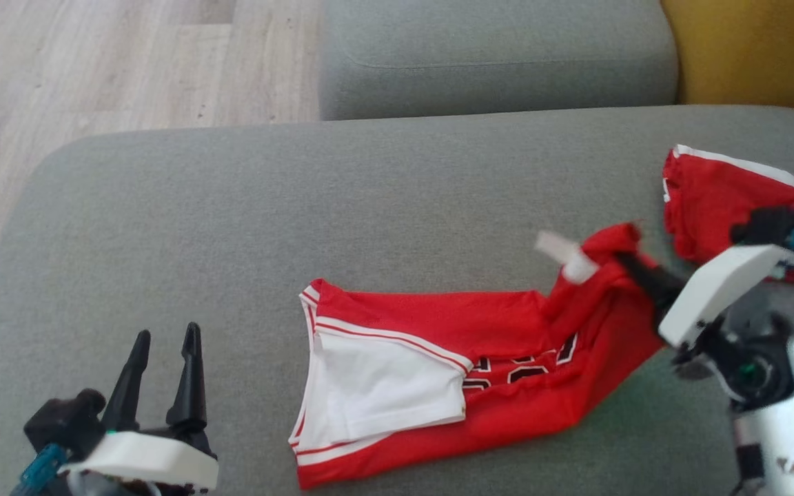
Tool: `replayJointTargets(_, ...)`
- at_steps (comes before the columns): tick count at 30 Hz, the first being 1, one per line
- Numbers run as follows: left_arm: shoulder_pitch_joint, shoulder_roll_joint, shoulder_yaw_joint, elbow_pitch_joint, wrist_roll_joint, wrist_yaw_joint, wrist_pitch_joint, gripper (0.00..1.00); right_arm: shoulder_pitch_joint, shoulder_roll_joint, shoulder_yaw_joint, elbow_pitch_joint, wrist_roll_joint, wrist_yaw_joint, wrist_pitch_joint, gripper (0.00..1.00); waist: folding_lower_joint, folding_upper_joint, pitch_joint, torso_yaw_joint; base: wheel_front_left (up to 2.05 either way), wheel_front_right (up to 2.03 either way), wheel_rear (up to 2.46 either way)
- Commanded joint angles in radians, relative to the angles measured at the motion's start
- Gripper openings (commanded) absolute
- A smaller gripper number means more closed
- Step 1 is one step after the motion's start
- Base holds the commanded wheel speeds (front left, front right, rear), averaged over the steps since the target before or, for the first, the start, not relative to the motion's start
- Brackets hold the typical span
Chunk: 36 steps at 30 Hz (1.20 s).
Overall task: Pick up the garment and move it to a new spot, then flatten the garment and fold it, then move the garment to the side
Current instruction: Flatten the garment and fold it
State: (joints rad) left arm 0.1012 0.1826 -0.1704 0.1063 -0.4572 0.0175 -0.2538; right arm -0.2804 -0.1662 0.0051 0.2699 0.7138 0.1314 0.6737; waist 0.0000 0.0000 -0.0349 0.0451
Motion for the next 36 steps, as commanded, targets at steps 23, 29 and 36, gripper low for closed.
replayJointTargets(23, -0.075, -0.001, 0.004, 0.037, 0.004, -0.019, 0.005, 1.00, -0.116, 0.116, 0.431, 0.234, 0.659, -0.001, -0.348, 0.00, 0.0000, 0.0000, 0.010, 0.263, 0.00, 0.00, 0.00)
replayJointTargets(29, -0.090, -0.002, 0.000, 0.055, 0.000, -0.023, 0.004, 1.00, -0.196, 0.116, 0.574, 0.347, 0.768, -0.001, -0.435, 0.00, 0.0000, 0.0000, 0.025, 0.291, 0.00, 0.00, 0.00)
replayJointTargets(36, -0.106, -0.002, 0.002, 0.070, -0.003, -0.024, 0.002, 1.00, -0.249, 0.116, 0.713, 0.449, 0.873, -0.001, -0.470, 0.51, 0.0000, 0.0000, 0.034, 0.293, 0.00, 0.00, 0.00)
